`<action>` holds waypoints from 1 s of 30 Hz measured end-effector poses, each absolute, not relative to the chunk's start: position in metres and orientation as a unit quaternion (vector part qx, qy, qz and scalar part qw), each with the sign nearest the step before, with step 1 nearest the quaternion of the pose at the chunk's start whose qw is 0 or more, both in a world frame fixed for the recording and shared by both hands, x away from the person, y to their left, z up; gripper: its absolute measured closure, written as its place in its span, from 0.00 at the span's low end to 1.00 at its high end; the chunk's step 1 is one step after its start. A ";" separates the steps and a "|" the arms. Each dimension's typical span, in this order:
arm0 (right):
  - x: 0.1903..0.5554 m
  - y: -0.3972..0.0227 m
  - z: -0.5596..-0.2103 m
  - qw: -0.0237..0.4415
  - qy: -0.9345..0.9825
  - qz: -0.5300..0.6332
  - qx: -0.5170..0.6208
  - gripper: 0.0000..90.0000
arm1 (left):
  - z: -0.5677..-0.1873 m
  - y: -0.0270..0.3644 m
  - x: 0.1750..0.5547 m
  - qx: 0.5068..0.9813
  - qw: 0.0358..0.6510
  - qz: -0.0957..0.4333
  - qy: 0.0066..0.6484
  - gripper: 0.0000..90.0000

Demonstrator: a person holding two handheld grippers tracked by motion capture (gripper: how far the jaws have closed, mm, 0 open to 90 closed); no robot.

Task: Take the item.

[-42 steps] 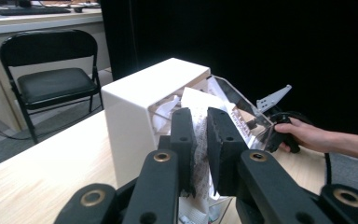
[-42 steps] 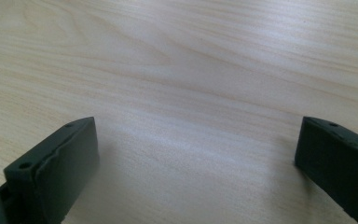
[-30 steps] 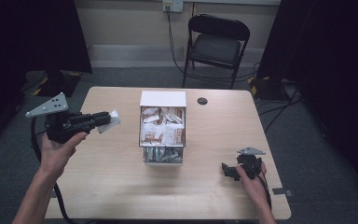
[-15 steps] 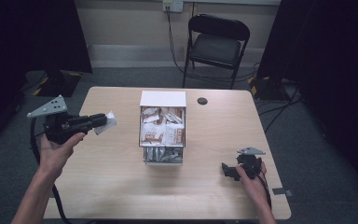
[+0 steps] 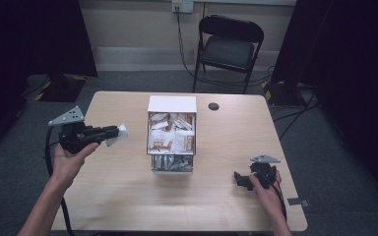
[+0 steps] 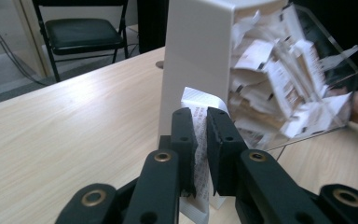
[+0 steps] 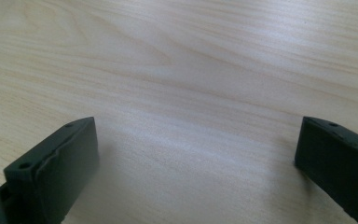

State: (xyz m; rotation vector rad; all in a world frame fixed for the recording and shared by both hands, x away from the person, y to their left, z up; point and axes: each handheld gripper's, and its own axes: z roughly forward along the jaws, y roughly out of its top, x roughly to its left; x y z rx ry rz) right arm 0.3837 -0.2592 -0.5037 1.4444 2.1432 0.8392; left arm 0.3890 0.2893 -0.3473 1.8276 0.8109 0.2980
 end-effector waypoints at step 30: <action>0.384 -0.259 -0.504 0.210 0.772 0.302 0.519 0.00 | -0.429 0.271 0.418 0.806 0.450 0.081 0.376 0.92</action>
